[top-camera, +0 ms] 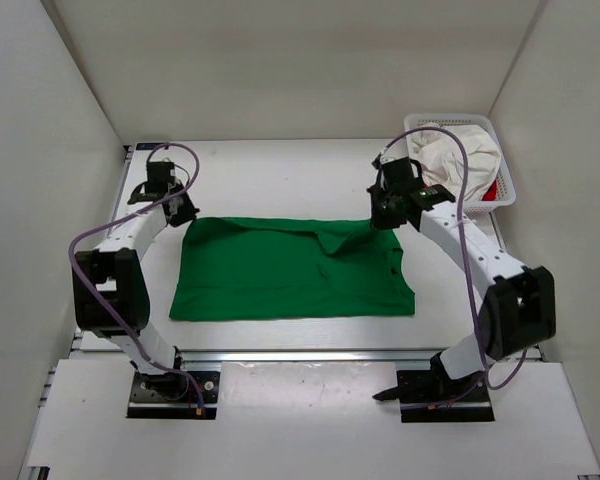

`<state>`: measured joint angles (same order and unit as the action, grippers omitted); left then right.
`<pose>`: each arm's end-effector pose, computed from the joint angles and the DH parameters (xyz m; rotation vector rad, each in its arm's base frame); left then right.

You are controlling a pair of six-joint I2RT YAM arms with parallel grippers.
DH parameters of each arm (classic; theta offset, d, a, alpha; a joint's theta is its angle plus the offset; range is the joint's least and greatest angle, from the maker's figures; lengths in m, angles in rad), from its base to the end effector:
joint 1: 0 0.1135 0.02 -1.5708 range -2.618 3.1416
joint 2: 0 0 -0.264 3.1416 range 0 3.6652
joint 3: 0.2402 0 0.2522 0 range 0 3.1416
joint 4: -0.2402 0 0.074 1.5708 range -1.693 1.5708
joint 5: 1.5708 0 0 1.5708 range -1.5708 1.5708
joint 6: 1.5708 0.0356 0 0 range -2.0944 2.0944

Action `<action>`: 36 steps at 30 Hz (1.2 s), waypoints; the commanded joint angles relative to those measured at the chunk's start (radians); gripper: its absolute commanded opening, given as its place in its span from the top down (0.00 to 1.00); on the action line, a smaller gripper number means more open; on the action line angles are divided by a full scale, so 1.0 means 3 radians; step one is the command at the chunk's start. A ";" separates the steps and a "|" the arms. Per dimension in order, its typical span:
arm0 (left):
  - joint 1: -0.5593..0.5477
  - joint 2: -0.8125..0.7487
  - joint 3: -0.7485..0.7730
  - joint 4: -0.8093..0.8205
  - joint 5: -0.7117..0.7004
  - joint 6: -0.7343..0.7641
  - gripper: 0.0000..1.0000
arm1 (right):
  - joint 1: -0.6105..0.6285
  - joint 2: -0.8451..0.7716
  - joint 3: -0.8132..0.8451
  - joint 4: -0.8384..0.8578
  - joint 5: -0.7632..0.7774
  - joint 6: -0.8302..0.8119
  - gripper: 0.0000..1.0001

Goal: Fold and stack the t-shirts
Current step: Fold the other side of the tshirt into a rectangle

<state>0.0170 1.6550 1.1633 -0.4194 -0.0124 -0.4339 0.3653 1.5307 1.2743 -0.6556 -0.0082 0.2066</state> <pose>0.3536 0.0065 0.2272 -0.5615 2.4248 -0.1612 0.3069 0.1177 0.2865 -0.2017 2.4921 0.2509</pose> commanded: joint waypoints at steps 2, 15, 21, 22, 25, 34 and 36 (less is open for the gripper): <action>0.0061 -0.0520 -0.0002 -0.0003 -0.0056 0.0030 1.00 | 0.0101 -0.0546 0.0007 0.0007 -0.0024 0.0002 1.00; 0.0239 -0.0772 -0.1013 -0.0029 -0.0144 0.0051 1.00 | 0.0158 -0.1701 -0.1623 -0.0116 -0.0044 0.0344 1.00; 0.0322 -0.0720 -0.1188 0.0043 0.0026 -0.0062 0.97 | -0.0001 -0.1804 -0.1921 -0.0182 -0.0055 0.0365 1.00; 0.0383 -0.0721 -0.1193 0.0079 0.0026 -0.0087 0.95 | -0.0011 -0.1804 -0.1931 -0.0208 -0.0024 0.0355 1.00; 0.0567 -0.0736 -0.1239 0.0140 0.0255 -0.0235 0.83 | 0.0183 -0.1743 -0.1911 -0.0279 0.0098 0.0406 0.99; -0.0010 -0.1706 -0.1351 0.0441 -0.0669 -0.0348 0.51 | 0.0648 -0.1554 -0.1436 -0.0479 0.0835 0.0492 0.72; -0.0011 -0.1809 -0.1397 0.0564 -0.0471 -0.0343 0.53 | 0.0802 -0.1533 -0.1405 -0.0230 0.0688 0.0442 0.81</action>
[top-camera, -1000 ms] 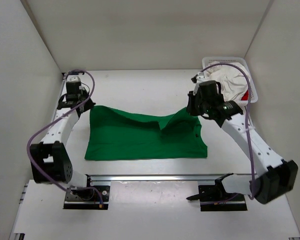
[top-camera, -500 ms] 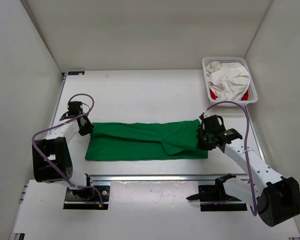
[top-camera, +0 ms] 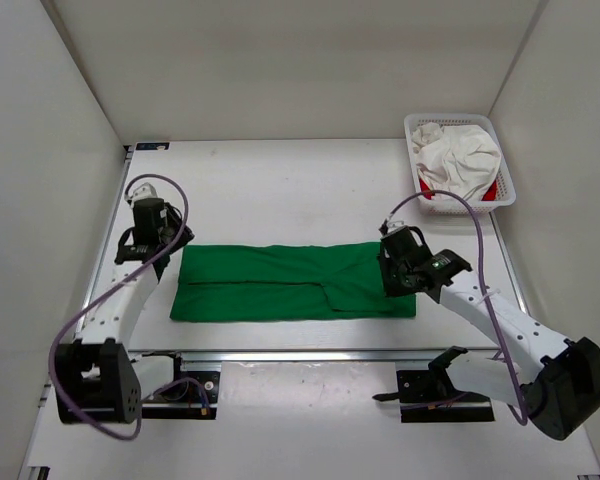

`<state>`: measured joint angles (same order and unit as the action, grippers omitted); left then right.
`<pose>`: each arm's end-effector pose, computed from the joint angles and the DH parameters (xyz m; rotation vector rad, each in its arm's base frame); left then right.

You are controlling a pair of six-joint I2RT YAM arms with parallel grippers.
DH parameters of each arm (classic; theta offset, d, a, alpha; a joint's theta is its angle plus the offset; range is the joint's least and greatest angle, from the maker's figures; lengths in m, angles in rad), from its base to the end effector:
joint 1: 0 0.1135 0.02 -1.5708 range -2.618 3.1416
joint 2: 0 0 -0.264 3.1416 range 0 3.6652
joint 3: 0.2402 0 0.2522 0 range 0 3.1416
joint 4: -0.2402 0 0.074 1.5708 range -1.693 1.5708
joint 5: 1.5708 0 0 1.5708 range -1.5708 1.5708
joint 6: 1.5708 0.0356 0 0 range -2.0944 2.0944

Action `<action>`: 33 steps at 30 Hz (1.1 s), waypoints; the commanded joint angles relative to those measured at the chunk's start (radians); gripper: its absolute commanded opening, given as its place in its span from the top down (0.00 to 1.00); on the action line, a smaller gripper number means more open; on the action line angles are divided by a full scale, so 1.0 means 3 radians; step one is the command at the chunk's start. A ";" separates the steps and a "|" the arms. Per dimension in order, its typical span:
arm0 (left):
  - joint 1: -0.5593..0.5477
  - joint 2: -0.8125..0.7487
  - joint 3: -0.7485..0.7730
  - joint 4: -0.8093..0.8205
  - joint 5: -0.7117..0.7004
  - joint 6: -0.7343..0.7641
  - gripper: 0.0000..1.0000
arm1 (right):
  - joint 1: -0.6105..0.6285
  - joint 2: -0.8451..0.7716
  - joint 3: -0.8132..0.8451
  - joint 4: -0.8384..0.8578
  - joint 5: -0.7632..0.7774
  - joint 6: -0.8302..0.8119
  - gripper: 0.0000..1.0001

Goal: Fold and stack the t-shirts
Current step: Fold the other side of the tshirt into a rectangle, then rotate the tshirt 90 degrees

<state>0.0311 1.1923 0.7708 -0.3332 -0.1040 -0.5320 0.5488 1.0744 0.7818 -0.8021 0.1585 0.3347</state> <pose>0.2500 0.0115 0.2384 -0.6958 2.2175 -0.1318 0.1703 0.0975 0.2354 -0.2318 2.6342 0.0845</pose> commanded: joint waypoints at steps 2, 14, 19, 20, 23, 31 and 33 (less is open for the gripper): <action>-0.0307 -0.0145 -0.0105 0.0303 -0.0022 -0.0032 0.56 | 0.0302 0.0110 0.0196 0.0514 -0.0210 0.0019 0.93; -0.1459 0.0546 -0.0365 0.0834 0.0474 -0.0313 0.62 | 0.0737 0.1234 0.0287 0.1574 -0.0605 0.0096 0.73; -0.1352 0.0388 -0.0580 0.0825 0.0582 -0.0288 0.62 | 0.0891 0.1557 0.0370 0.1554 -0.0651 0.0106 0.78; -0.1321 0.0347 -0.0611 0.0840 0.0582 -0.0282 0.62 | 0.0921 0.1613 0.0385 0.1539 -0.0631 0.0142 0.79; -0.1224 0.0265 -0.0703 0.0860 0.0597 -0.0282 0.62 | 0.0993 0.1664 0.0446 0.1508 -0.0620 0.0127 0.88; -0.1254 0.0336 -0.0514 0.0835 0.0750 -0.0328 0.63 | 0.0851 0.1450 0.0432 0.1487 -0.1013 0.0239 0.70; -0.1244 0.0336 -0.0499 0.0830 0.0776 -0.0323 0.61 | 0.0779 0.1486 0.0406 0.1411 -0.1070 0.0234 0.64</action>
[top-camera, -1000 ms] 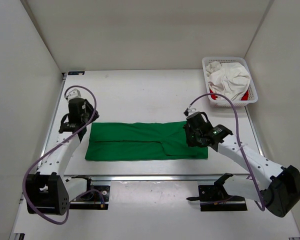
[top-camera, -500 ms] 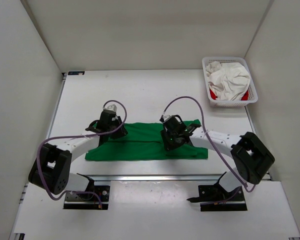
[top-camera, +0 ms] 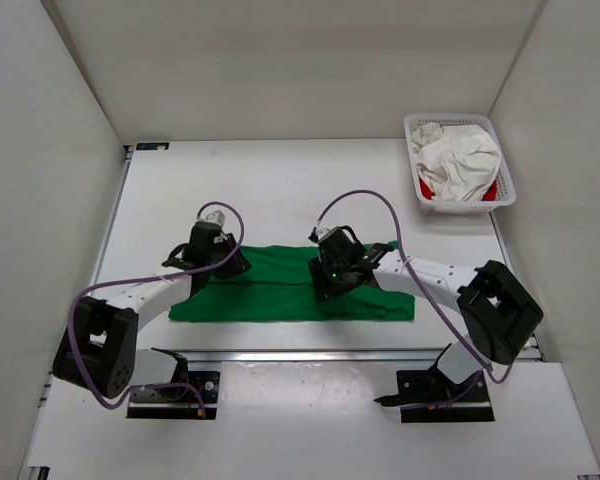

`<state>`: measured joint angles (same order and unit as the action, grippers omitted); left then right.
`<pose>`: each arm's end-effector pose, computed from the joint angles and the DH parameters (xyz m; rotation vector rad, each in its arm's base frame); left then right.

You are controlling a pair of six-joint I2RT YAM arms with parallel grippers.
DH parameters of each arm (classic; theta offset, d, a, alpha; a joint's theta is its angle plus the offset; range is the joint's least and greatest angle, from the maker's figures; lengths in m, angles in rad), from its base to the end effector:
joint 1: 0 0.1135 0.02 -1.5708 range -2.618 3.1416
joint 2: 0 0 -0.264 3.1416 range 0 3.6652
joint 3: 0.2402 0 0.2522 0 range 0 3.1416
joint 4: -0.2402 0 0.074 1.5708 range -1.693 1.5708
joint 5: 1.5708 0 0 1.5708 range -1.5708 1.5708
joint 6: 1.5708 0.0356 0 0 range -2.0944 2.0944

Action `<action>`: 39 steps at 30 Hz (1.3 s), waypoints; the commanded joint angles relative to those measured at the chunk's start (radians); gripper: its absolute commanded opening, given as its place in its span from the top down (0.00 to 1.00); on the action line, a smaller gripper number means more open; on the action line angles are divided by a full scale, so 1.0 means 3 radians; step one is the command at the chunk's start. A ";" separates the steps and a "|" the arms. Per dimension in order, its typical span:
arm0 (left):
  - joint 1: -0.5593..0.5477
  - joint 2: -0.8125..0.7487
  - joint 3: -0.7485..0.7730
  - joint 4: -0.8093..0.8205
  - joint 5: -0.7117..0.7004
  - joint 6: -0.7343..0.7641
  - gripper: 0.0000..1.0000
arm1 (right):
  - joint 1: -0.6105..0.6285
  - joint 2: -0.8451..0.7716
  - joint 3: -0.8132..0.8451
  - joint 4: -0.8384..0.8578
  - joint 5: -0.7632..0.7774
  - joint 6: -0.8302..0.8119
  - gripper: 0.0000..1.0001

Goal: Fold and stack the t-shirts
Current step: Rotate the tshirt 90 degrees

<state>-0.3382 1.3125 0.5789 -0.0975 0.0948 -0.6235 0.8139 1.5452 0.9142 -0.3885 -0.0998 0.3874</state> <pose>0.2333 -0.0856 0.1685 -0.3065 2.4539 -0.5474 0.2060 0.2232 0.1881 -0.6066 2.6216 0.5410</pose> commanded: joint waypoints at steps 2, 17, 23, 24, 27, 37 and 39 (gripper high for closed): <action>0.0063 -0.0034 0.0121 0.0079 0.0190 -0.0038 0.62 | -0.0227 -0.0149 -0.0076 -0.0039 -0.0174 0.0028 0.64; -0.0192 -0.0171 0.0448 -0.0033 0.0405 0.0043 0.61 | -0.1302 0.0438 -0.0057 0.0712 -0.0266 0.0370 1.00; -0.0074 -0.0315 0.0535 -0.0252 0.0508 0.0191 0.60 | -0.1526 0.2060 0.1957 0.0402 -0.0772 0.0355 1.00; -0.0054 -0.0335 0.0555 -0.0334 0.0492 0.0207 0.60 | -0.1532 0.2267 0.2343 0.0178 -0.0772 0.0335 1.00; -0.0008 -0.0438 0.0510 -0.0376 0.0436 0.0222 0.59 | -0.1552 0.3493 0.4897 -0.0660 -0.0853 0.0263 1.00; 0.0013 -0.0646 0.0270 -0.0279 0.0445 0.0085 0.87 | -0.1237 0.1026 0.2888 0.0185 -0.0670 -0.0162 0.71; 0.0038 -0.0734 0.0213 -0.0233 0.0568 0.0054 0.85 | -0.1087 0.0655 0.2099 0.0694 -0.0685 -0.0034 0.68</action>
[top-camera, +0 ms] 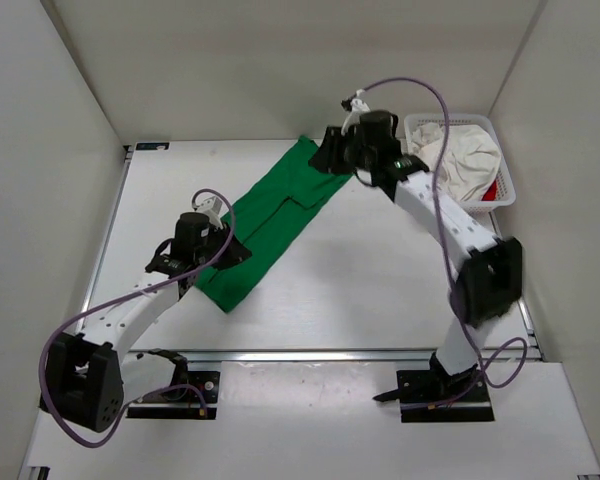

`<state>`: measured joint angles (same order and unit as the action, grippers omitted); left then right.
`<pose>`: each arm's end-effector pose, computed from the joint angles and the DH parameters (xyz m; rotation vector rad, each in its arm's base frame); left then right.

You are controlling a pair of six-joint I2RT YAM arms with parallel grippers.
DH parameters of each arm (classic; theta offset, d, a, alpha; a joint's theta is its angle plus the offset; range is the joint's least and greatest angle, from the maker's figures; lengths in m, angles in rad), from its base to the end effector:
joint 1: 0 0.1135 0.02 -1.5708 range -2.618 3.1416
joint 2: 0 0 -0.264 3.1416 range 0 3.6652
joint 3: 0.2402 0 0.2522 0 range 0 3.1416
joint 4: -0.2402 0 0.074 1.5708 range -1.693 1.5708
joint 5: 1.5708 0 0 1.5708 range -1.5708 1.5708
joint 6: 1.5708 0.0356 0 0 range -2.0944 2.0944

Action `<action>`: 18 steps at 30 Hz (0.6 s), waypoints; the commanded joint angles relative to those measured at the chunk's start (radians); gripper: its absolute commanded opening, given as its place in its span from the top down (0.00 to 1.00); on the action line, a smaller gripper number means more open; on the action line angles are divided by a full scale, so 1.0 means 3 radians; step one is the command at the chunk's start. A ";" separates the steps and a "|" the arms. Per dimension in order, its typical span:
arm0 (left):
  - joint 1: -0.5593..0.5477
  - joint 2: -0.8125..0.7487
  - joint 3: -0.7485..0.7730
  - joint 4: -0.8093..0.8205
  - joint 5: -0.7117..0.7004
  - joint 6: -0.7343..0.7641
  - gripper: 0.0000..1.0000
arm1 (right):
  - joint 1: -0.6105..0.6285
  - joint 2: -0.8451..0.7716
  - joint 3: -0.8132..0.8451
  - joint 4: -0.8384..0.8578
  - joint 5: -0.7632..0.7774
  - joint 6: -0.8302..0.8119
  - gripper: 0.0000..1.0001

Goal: Fold and stack the t-shirts
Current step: Rotate the tshirt 90 degrees

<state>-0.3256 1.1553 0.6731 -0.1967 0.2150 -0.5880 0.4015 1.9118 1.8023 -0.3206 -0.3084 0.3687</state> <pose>0.2278 -0.0849 0.2263 -0.1858 2.3280 -0.7177 0.4159 0.1883 0.3502 -0.2392 2.0567 0.7932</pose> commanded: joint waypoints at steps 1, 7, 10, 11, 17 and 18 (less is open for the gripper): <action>0.0037 -0.0281 -0.0132 0.0129 0.0365 -0.0131 0.84 | 0.0399 -0.0761 -0.1355 0.0719 0.0026 0.0140 0.66; -0.0111 -0.0512 0.0144 -0.0316 0.0036 0.0104 0.99 | 0.0998 -0.0861 -0.2407 0.1303 0.0174 0.0509 0.64; 0.0052 -0.0594 0.0083 -0.0341 0.0102 0.0089 1.00 | 0.1233 -0.0636 -0.2479 0.1584 0.0317 0.0683 0.63; 0.0052 -0.0619 0.0052 -0.0337 0.0117 0.0068 1.00 | 0.1284 -0.0519 -0.2444 0.1611 0.0358 0.0709 0.63; 0.0078 -0.0660 -0.0142 -0.0290 0.0214 0.0022 0.91 | 0.1428 0.0217 -0.2051 0.1606 0.0507 0.0933 0.63; 0.0027 -0.0645 -0.0167 -0.0290 0.0184 0.0032 0.91 | 0.1418 0.0269 -0.2009 0.1611 0.0476 0.0974 0.62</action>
<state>-0.3027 0.9710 0.6468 -0.2741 0.2600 -0.5816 0.8253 1.9411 1.1275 0.0849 -0.1989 0.6044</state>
